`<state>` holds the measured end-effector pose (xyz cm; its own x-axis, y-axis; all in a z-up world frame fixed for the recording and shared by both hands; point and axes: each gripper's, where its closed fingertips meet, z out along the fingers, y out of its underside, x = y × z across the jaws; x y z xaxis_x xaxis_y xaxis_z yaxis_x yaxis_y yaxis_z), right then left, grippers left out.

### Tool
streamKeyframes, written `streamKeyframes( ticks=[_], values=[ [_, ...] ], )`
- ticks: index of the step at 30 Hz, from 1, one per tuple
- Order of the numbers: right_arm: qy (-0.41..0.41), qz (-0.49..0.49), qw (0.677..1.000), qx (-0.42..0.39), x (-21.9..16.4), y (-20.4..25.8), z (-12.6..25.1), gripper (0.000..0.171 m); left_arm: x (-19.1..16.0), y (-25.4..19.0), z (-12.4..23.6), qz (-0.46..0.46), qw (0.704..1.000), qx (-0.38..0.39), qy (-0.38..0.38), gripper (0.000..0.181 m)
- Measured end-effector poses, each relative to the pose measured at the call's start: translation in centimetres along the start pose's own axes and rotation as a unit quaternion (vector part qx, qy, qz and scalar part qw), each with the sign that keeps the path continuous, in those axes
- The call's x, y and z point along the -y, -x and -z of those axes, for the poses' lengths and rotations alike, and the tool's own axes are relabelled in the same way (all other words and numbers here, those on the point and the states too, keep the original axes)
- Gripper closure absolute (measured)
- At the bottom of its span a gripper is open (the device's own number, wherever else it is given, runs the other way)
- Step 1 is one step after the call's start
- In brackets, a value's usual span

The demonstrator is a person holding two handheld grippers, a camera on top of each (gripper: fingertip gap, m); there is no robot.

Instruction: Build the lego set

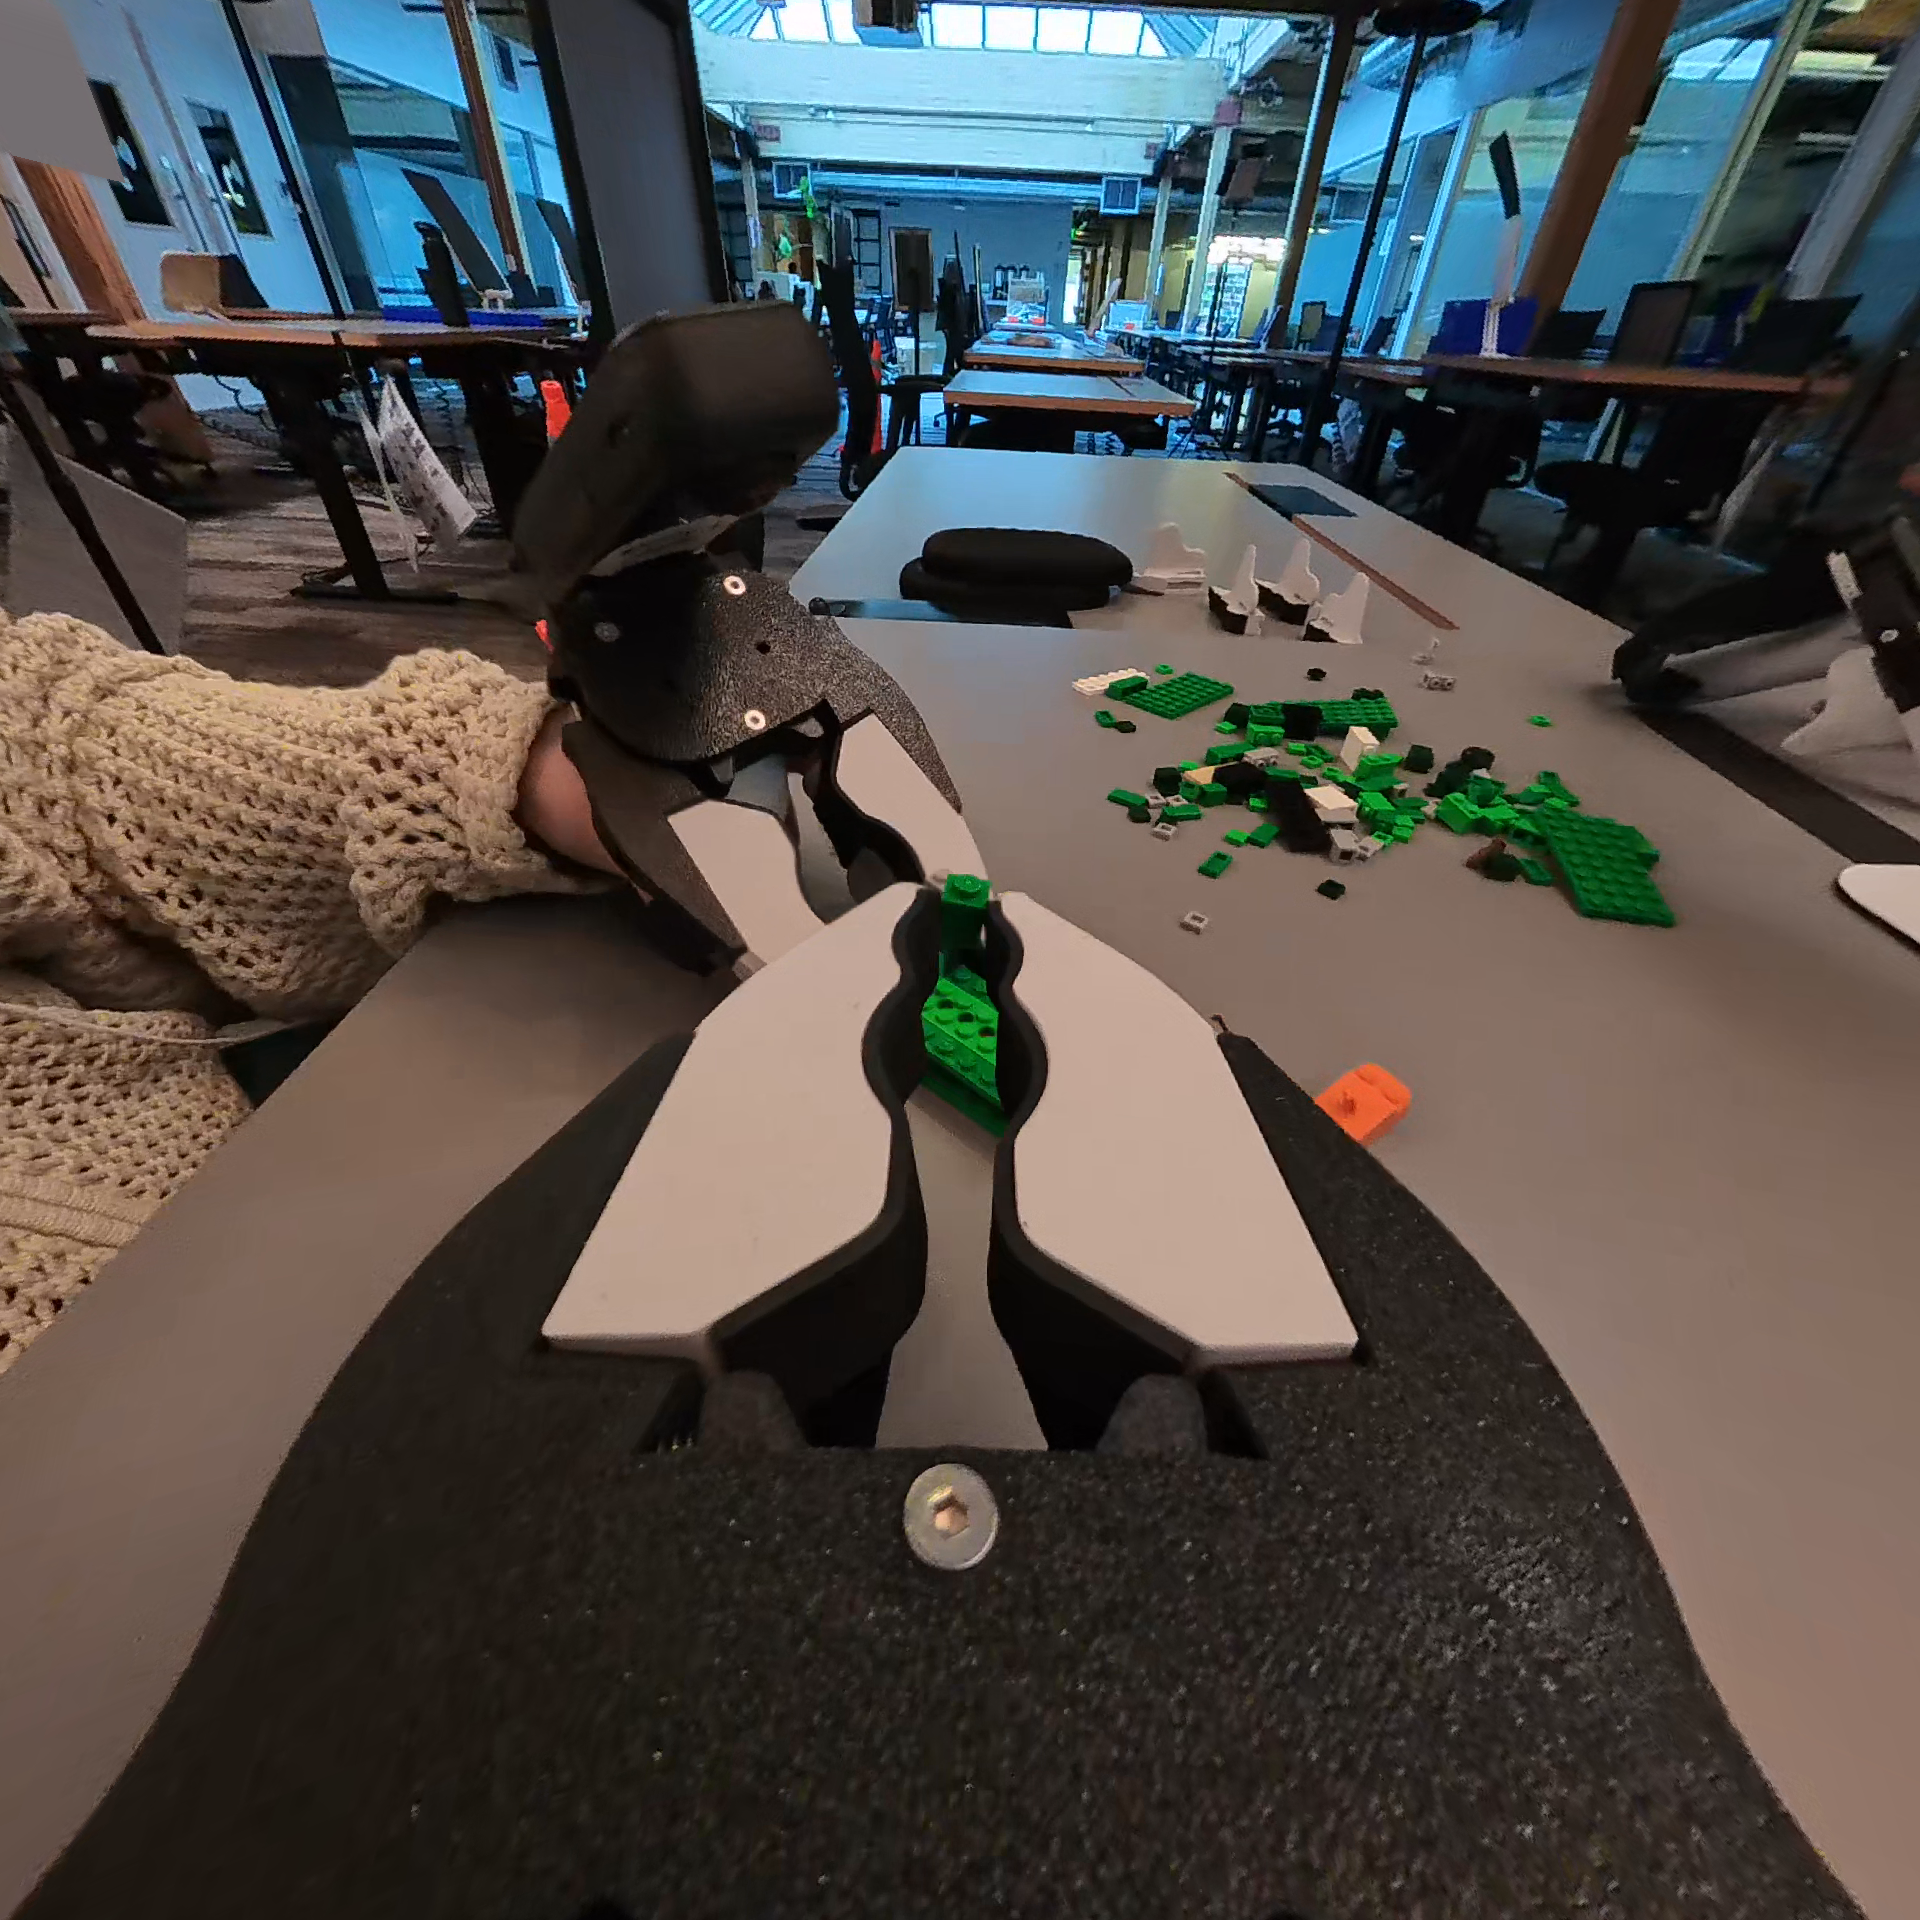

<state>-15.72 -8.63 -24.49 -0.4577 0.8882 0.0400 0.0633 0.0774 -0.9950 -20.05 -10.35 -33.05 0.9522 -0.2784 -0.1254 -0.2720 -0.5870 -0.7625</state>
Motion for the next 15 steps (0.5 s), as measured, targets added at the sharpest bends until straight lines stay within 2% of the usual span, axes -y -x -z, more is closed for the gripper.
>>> streamKeyframes(
  ticks=[1, 4, 7, 10, 12, 15],
  values=[
    [-0.002, 0.003, 1.000, 0.000, 0.1, 0.1, -0.1, 0.164, 0.1, 0.1, 0.0, -0.008, 1.000, 0.010, -0.002, 0.142],
    [-0.002, 0.014, 1.000, -0.011, 0.2, 0.2, -0.2, 0.164, 0.5, 0.2, -0.1, -0.029, 0.999, 0.029, -0.011, 0.143],
    [0.009, 0.049, 0.999, -0.018, 0.4, 0.3, 0.3, 0.163, 1.6, -0.6, 0.1, -0.080, 0.996, -0.007, -0.026, 0.143],
    [-0.019, 0.052, 0.998, -0.020, 1.9, 0.1, 1.9, 0.164, 2.9, -1.0, 0.7, -0.161, 0.985, -0.056, -0.026, 0.143],
    [-0.040, 0.047, 0.998, -0.032, 2.9, -0.6, 3.1, 0.163, 3.2, -2.0, 1.1, -0.211, 0.969, -0.128, -0.013, 0.143],
    [-0.055, 0.047, 0.996, -0.060, 3.5, -1.6, 4.5, 0.163, 3.9, -3.8, 1.3, -0.230, 0.943, -0.239, -0.020, 0.143]
  ],
)
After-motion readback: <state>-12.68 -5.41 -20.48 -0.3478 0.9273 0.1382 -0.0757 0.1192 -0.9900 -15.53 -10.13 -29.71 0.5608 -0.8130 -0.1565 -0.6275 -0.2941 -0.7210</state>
